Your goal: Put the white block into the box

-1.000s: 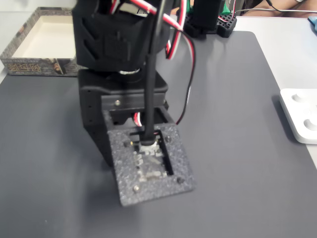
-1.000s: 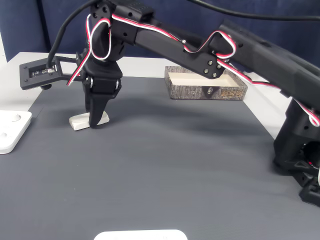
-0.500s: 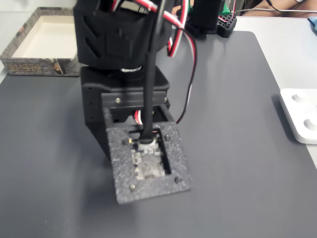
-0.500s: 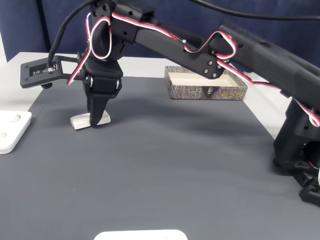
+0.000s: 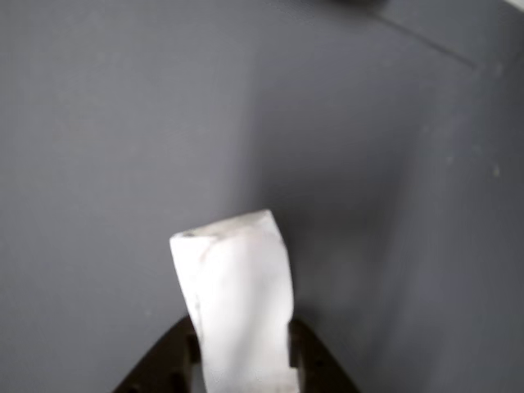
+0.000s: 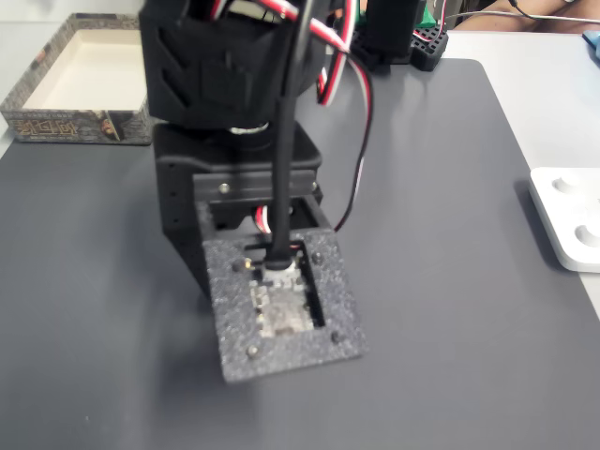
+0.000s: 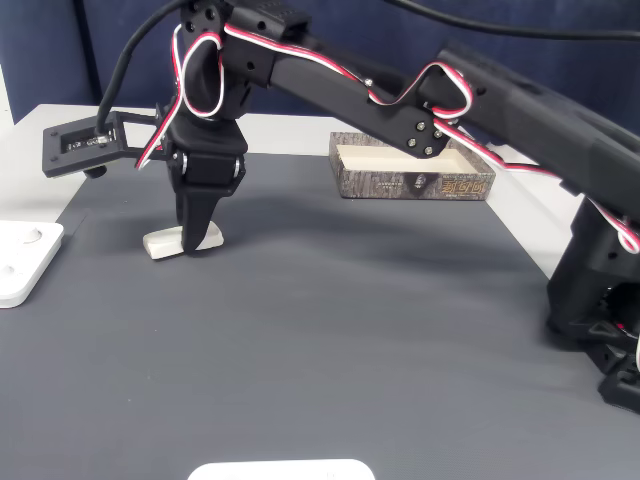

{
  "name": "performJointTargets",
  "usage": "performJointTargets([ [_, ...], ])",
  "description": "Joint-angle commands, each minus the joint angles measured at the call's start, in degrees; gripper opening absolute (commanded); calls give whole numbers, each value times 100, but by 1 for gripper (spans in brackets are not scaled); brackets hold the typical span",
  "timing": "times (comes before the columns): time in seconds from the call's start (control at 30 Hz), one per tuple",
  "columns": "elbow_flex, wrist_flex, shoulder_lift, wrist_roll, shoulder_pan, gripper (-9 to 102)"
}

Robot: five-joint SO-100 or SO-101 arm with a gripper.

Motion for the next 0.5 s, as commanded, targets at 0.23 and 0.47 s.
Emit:
performJointTargets([
  [0.23, 220, 0, 1354, -105, 88, -2],
  [0.47, 457, 9, 1679, -211, 105, -2],
])
